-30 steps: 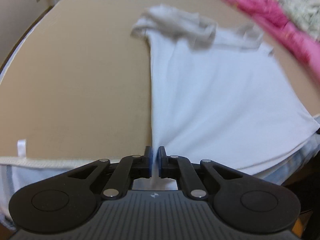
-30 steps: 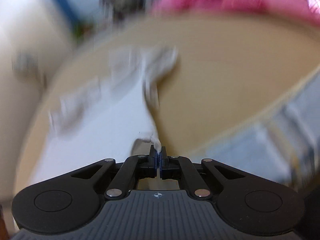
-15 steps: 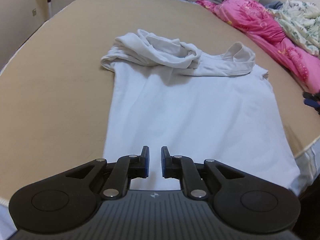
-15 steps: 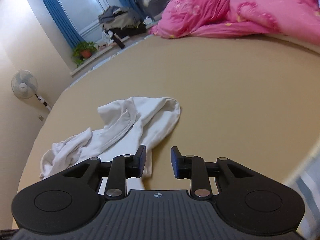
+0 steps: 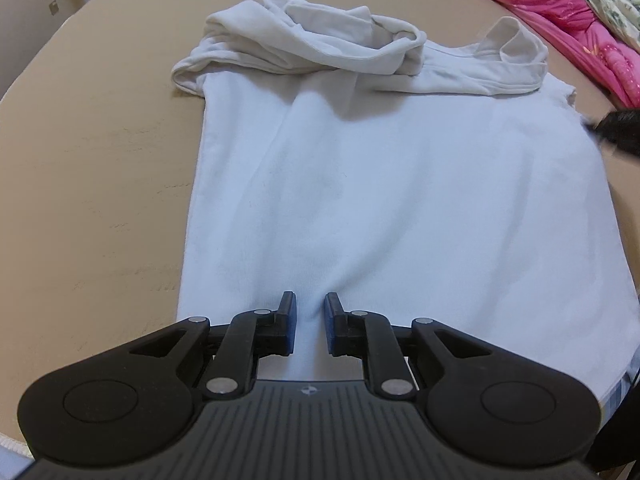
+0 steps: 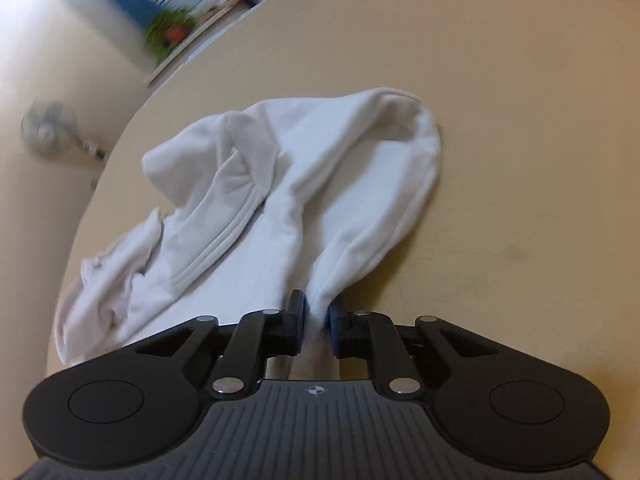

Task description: Fold small clothes

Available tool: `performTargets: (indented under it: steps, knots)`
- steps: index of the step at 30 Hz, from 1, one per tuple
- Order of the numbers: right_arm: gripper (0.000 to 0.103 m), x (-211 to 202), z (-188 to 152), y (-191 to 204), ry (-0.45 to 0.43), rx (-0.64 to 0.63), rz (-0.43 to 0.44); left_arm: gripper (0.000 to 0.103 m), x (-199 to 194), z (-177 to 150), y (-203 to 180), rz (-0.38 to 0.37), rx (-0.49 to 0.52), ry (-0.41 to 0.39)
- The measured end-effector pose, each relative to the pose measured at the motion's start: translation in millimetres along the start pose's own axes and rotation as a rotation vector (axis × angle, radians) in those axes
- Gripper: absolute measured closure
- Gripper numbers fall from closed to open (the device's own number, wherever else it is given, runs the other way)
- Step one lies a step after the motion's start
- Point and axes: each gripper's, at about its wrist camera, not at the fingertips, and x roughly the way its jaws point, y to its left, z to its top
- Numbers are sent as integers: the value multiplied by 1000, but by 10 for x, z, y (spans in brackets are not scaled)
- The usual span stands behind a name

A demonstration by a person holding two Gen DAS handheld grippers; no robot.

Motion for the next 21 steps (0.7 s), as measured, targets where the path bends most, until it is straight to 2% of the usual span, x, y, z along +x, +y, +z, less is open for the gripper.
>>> performTargets:
  steps: [1, 2, 4, 5, 6, 7, 8, 9, 12, 13, 15, 16, 17, 21]
  knots:
    - [97, -148, 98, 111, -84, -118, -43, 86, 7, 1, -8, 2, 4, -1]
    - [97, -368, 189, 252, -223, -288, -126, 86, 9, 3, -21, 6, 11, -3]
    - [97, -728, 262, 412, -501, -584, -346, 86, 14, 7, -48, 16, 31, -7]
    - [97, -809, 243, 424, -605, -711, -466, 86, 16, 8, -57, 18, 39, -9]
    - [96, -797, 168, 390, -701, -874, -632, 86, 19, 10, -62, 19, 44, -10]
    - [96, -723, 104, 311, -728, -985, -737, 86, 20, 9, -63, 19, 47, -11]
    - [95, -596, 58, 164, -669, -1069, -817, 86, 17, 8, -62, 18, 48, -12]
    - [95, -448, 27, -23, -530, -1104, -861, 86, 23, 16, -54, 15, 47, -11]
    - [95, -155, -71, -558, -155, -1010, -928, 86, 24, 25, -38, 9, 36, -8]
    - [95, -153, -124, -717, -74, -970, -930, 86, 20, 24, -41, 9, 34, -7]
    - [91, -363, -91, -872, -95, -848, -920, 86, 21, 28, -49, 11, 34, -6]
    - [79, -514, -10, -950, -124, -729, -901, 86, 21, 29, -54, 13, 35, -6]
    - [74, -682, 81, -1046, -150, -587, -859, 86, 21, 30, -59, 14, 37, -7]
    - [71, -1336, 278, -1592, -296, 20, -545, 86, 21, 29, -47, 11, 43, -10]
